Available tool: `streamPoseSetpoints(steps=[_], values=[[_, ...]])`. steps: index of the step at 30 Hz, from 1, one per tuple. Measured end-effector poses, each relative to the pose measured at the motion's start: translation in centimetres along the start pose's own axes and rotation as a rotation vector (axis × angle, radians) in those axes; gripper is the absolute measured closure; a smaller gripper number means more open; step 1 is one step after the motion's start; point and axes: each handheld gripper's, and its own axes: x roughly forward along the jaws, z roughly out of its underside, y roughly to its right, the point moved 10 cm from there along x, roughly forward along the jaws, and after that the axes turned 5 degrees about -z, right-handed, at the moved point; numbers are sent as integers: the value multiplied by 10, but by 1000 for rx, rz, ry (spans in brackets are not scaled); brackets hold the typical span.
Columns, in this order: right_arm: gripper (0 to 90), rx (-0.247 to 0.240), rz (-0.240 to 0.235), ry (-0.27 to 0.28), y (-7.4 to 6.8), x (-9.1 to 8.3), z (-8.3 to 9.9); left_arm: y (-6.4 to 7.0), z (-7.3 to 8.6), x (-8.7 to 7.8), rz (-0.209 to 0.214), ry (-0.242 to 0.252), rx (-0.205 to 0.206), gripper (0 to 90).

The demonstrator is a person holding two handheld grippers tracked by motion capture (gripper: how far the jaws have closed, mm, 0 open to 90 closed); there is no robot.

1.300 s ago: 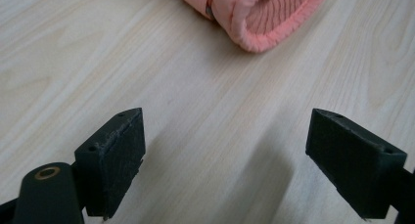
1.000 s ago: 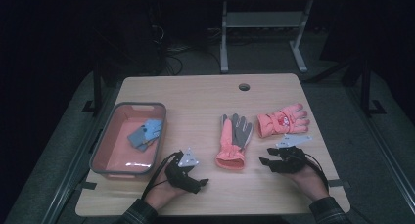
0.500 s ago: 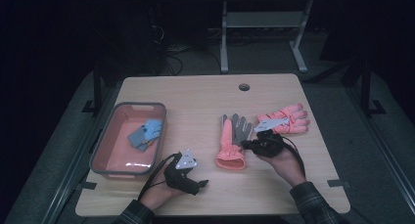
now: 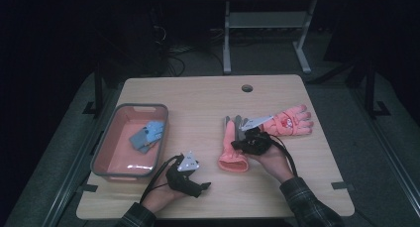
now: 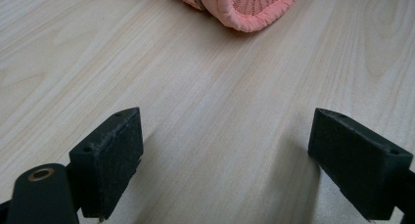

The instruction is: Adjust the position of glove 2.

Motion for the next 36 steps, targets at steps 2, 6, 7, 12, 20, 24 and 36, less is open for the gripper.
streamPoseSetpoints(steps=[2, 6, 7, 12, 20, 24, 36], values=[[899, -1, -9, -3, -2, 2, 4, 0, 0, 0, 1, 0, -2, 123], [899, 6, -19, -15, -5, -2, 10, 1, 0, 0, 2, 4, -10, 123], [899, 3, -22, -14, -6, -4, 11, 1, 0, 0, 3, 5, -9, 123], [899, 7, -26, -32, -10, -16, 24, 0, -1, 0, 1, 5, -5, 123], [899, 23, -18, -43, -6, -37, 43, 0, -1, 0, 0, 5, -4, 123], [899, 31, 5, -55, 1, -47, 50, 0, -1, 0, 1, 5, -6, 123], [898, 59, 49, -40, 21, -61, 48, 1, 0, 0, 3, 5, -10, 123]])
